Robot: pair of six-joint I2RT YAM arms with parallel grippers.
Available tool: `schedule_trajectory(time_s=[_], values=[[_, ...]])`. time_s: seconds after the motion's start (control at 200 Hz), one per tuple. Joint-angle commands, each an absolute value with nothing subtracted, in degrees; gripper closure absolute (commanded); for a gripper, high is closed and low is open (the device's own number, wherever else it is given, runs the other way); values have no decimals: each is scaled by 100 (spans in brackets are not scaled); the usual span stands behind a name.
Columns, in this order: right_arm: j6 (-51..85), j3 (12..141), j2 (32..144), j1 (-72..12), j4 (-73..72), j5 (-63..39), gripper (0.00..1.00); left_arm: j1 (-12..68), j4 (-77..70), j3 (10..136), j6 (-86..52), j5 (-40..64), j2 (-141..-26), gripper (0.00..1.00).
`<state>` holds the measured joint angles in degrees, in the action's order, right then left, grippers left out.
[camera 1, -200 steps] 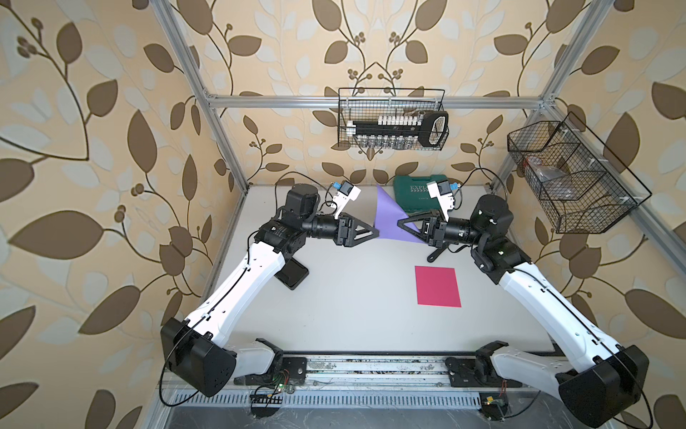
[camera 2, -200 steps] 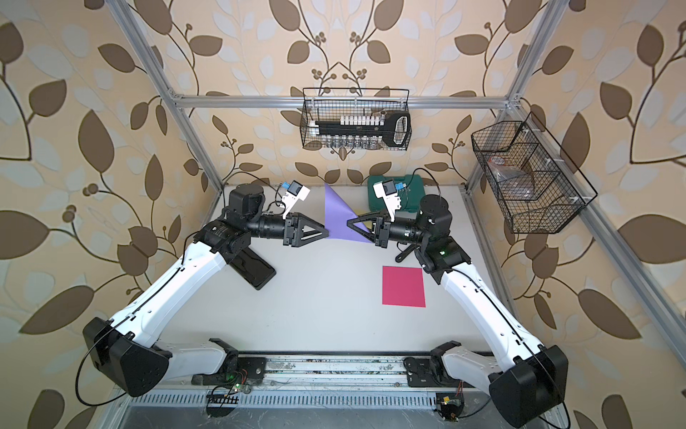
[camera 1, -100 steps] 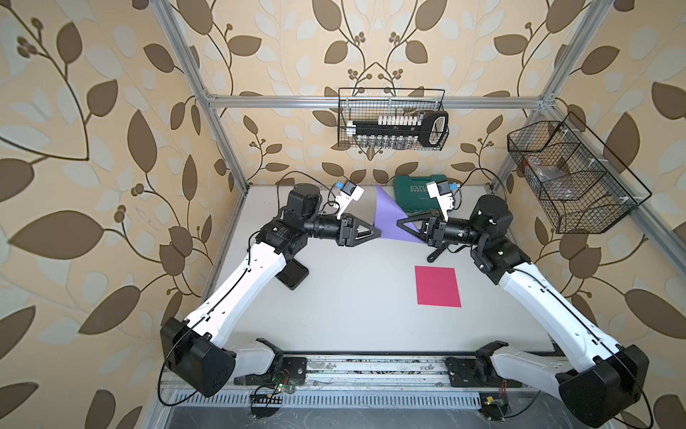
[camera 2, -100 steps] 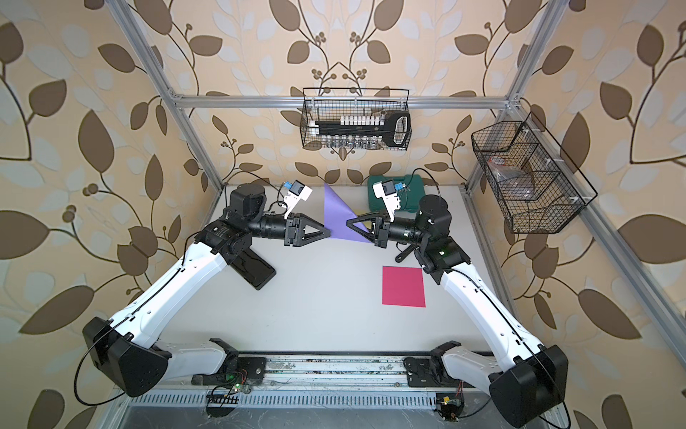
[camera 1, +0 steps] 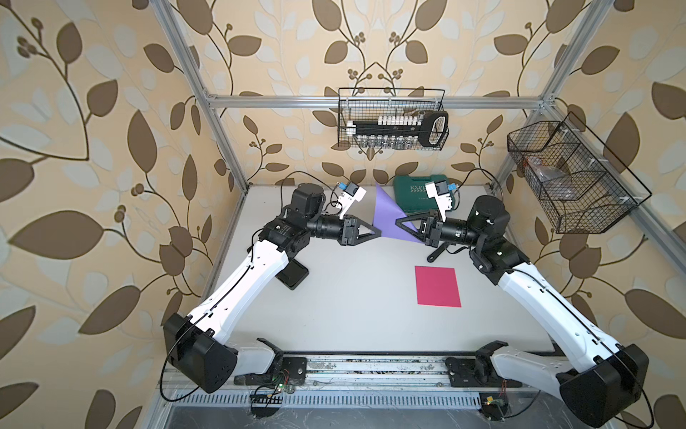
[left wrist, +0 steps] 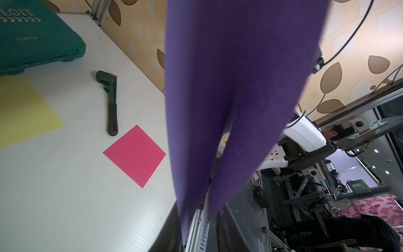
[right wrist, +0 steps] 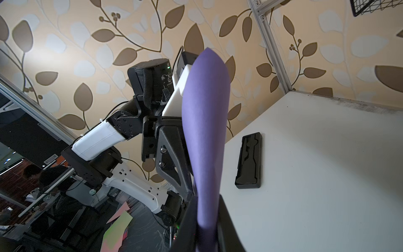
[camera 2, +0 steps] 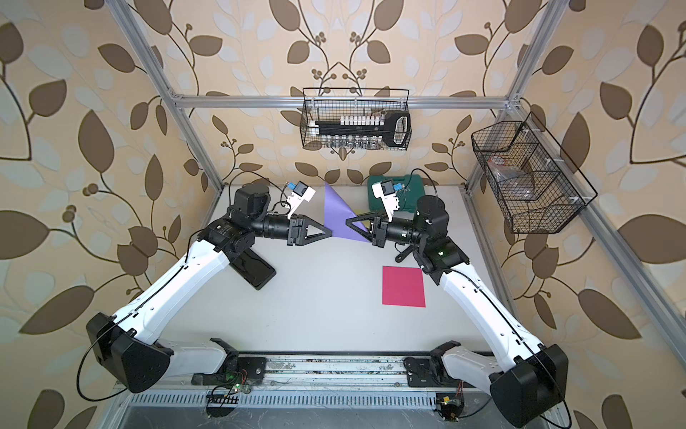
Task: Fold the square paper diagonally
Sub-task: Fold the paper.
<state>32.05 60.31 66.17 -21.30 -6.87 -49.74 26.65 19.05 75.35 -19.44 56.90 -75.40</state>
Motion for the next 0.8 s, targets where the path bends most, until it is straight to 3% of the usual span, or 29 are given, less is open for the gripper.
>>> schedule_trajectory(time_s=[0.0,0.795], values=[[3161,6033,6506,-2195,-606,-4590,83,2750,1974,7786,-1738,5557,-7541,73],[3240,5993,6505,-2251,-511,-4575,83,2777,2020,7859,-1697,5567,-7646,94]])
